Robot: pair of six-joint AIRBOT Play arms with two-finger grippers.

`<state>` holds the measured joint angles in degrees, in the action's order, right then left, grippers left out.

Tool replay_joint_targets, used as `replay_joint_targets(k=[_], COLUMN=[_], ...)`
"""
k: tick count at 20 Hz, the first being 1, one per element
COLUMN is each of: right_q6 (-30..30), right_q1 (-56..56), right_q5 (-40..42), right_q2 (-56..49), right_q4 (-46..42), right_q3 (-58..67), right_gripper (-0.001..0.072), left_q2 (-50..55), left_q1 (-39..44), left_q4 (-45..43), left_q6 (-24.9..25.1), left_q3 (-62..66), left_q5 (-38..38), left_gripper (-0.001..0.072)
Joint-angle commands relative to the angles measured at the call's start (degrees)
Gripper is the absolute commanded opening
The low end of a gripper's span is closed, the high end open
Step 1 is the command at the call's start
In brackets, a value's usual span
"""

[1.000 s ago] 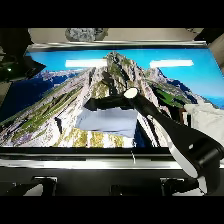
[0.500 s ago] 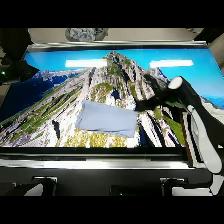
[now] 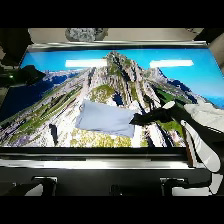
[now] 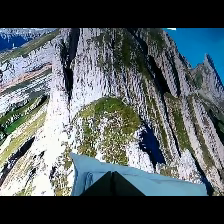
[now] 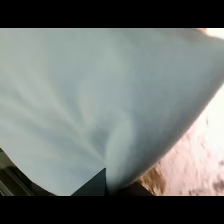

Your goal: Fold the shirts.

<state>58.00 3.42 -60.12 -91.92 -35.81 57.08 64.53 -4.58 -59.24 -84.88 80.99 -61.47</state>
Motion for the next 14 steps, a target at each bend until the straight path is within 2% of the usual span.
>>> replay_joint_targets(k=[1,3,9,14], right_q6=[-6.5,-8.9,3.5,5.7], right_q1=[0.1,-4.1,-27.2,-45.1], right_q5=[0.5,-3.3,-10.4,-20.1], right_q2=[1.4,4.6,14.0,16.4], right_q4=[5.3,4.0,-12.7,-13.7], right_q3=[2.1,7.9,28.3,38.9], right_gripper=[0.004,0.0039,0.0039,0.0039], left_q2=[0.0,0.0,0.0,0.0], left_q1=[0.3,0.3,0.3,0.4], left_q4=[-0.2,-0.2,-0.4,-0.3], left_q6=[0.0,0.8,0.9,0.9], left_q3=[-0.1,-0.1,-0.1,-0.1], left_q5=[0.0,0.0,0.0,1.9], left_gripper=[0.0025,0.0025,0.0025,0.0025])
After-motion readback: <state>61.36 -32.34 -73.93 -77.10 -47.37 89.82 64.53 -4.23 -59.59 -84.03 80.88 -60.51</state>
